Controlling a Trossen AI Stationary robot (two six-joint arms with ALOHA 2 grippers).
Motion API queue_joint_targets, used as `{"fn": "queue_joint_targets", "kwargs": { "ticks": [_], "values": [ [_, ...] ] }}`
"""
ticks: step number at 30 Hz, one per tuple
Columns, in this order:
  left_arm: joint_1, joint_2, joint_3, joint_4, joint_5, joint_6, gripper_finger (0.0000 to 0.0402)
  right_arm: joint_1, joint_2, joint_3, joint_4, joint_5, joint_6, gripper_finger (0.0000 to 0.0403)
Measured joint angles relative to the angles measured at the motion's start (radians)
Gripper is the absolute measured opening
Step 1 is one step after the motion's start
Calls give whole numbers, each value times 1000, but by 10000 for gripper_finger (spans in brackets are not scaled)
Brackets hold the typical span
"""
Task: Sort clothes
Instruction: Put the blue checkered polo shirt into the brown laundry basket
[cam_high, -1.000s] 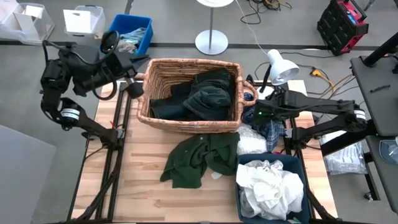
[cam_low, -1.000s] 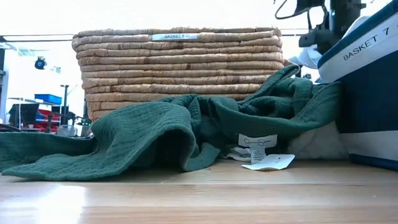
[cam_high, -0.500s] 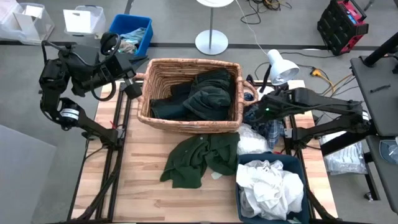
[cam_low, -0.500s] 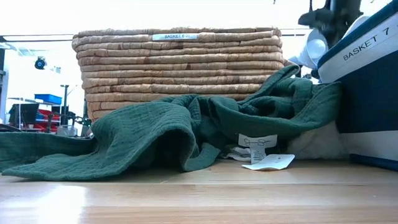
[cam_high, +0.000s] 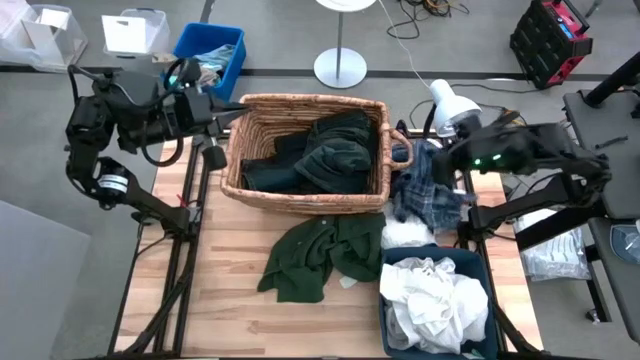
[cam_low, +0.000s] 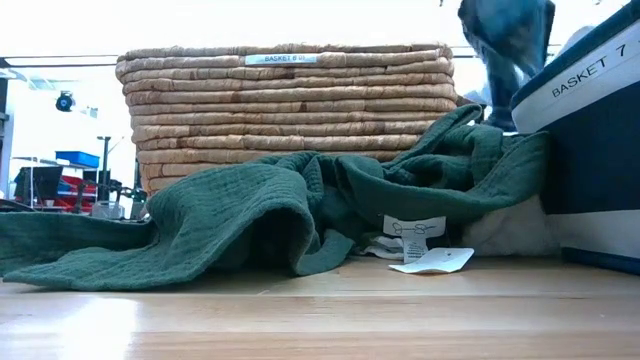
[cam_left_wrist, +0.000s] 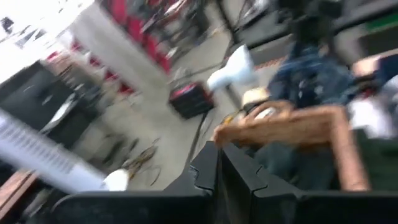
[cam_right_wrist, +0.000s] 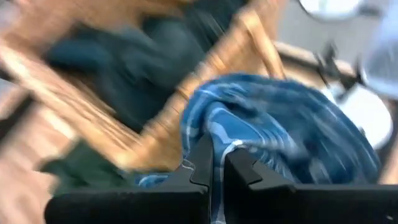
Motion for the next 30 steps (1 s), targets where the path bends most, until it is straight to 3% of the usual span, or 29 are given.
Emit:
{"fn": "queue_joint_targets", "kwargs": {
  "ticks": [4,8,15,20,30],
  "values": [
    [0,7,0,71,33,1,0,19,0,88,185,38,-178,8],
    [1,11,0,121,31,8,1,20,8,133,480,34,-426,8],
    [1,39,0,140,65,-73,38,20,62,218,879,-95,-773,8],
    [1,93,0,178,173,-130,92,20,149,351,978,-176,-923,8],
    [0,259,0,312,176,-61,222,20,379,672,1038,-217,-1109,8]
  ]
}}
